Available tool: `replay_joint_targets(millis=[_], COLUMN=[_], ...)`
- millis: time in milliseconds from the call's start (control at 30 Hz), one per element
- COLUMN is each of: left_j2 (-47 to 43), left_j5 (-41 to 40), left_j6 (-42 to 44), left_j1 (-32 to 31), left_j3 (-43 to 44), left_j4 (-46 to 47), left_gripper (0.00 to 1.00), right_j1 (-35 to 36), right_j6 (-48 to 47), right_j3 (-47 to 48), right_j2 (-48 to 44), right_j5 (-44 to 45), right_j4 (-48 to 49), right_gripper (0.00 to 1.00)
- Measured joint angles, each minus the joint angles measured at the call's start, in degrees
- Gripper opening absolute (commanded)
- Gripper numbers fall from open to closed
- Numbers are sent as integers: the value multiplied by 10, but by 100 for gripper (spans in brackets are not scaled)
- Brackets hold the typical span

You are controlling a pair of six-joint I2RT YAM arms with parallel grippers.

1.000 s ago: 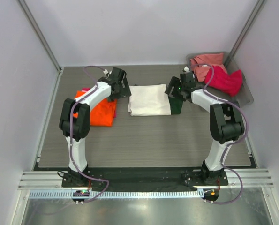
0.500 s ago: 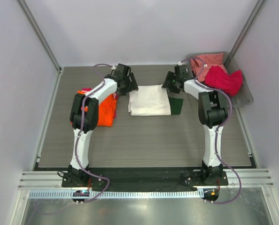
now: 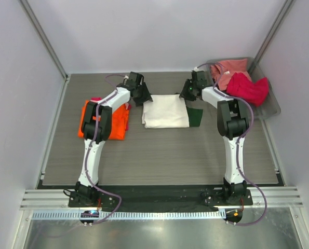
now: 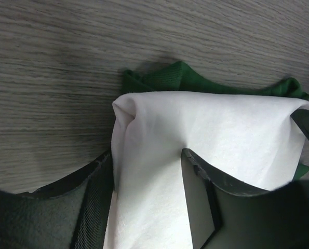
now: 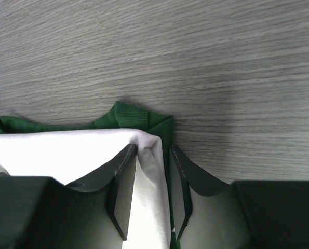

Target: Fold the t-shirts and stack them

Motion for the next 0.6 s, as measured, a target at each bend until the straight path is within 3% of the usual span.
replay_joint_targets(millis=[67, 167, 233, 400, 600], left_j2=[2, 10, 17, 13, -98], left_j5=[3, 9, 14, 14, -12], left_j6=[-3, -10, -17, -6, 18], left_j1=[0, 1, 1, -2, -20], left_j3=[1, 6, 7, 0, -146], left_j4=[1, 3, 8, 24, 53], left_gripper=[45, 20, 0, 0, 0], right_j1=[2, 4, 4, 4, 11], right_j6=[-2, -3, 0, 6, 22], right_j3=[0, 2, 11, -14, -180], right_j2=[1, 4, 9, -3, -142], right_j5=[-4, -12, -19, -33, -45], right_j4=[0, -1, -2, 17, 43], right_gripper=[31, 6, 1, 1, 1])
